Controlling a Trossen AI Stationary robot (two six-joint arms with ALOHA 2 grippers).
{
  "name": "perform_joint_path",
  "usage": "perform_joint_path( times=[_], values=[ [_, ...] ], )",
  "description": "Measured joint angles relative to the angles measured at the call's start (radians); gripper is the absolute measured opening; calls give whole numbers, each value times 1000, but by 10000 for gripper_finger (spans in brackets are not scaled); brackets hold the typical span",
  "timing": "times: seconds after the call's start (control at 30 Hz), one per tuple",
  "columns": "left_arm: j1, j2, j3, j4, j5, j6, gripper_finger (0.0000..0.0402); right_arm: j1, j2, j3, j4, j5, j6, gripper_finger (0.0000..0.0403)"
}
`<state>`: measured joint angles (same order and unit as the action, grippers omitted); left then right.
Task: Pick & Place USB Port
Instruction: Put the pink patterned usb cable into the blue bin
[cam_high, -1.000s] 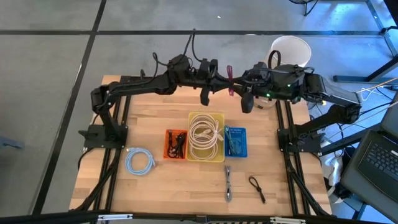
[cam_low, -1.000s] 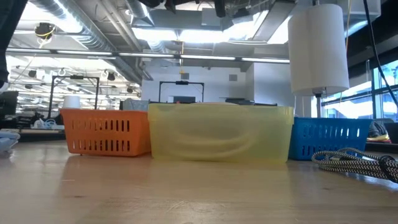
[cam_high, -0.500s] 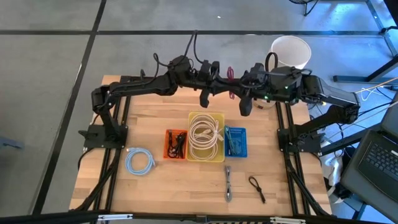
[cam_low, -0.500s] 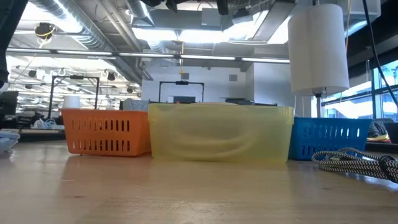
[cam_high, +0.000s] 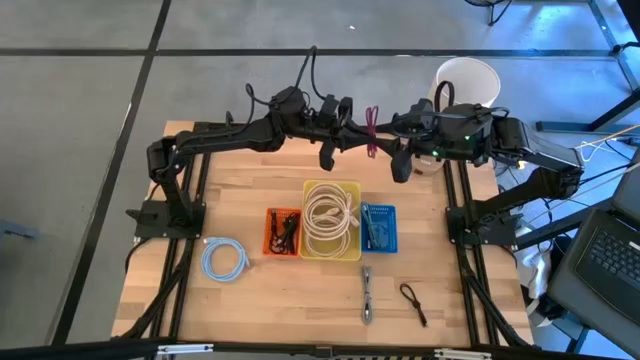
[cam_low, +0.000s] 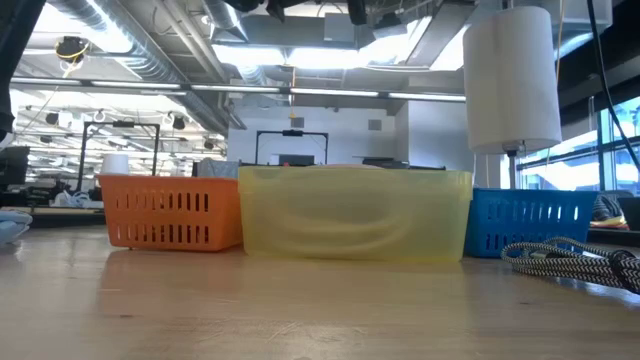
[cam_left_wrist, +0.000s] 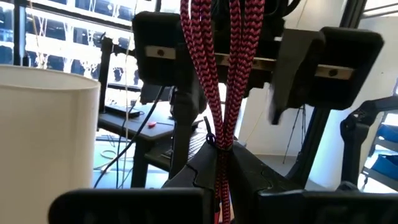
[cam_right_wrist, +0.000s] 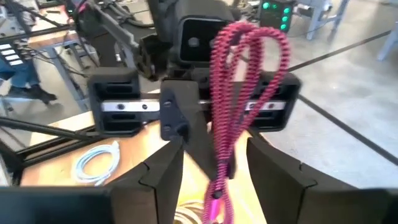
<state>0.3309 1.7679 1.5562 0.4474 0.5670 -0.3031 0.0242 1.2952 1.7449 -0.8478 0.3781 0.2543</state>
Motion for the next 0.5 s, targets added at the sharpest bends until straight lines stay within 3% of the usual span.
perform_joint_path(
  times=[0.13,0.37,0.5],
  values=[
    [-21,0,0,5,-4,0,12,0,8,0,2,56,-26,183],
    [-37,-1,0,5,-14,26,12,-4,29,0,43,64,-54,183],
    [-36,-1,0,3,-15,26,12,-4,47,0,45,65,-61,141]
  ],
)
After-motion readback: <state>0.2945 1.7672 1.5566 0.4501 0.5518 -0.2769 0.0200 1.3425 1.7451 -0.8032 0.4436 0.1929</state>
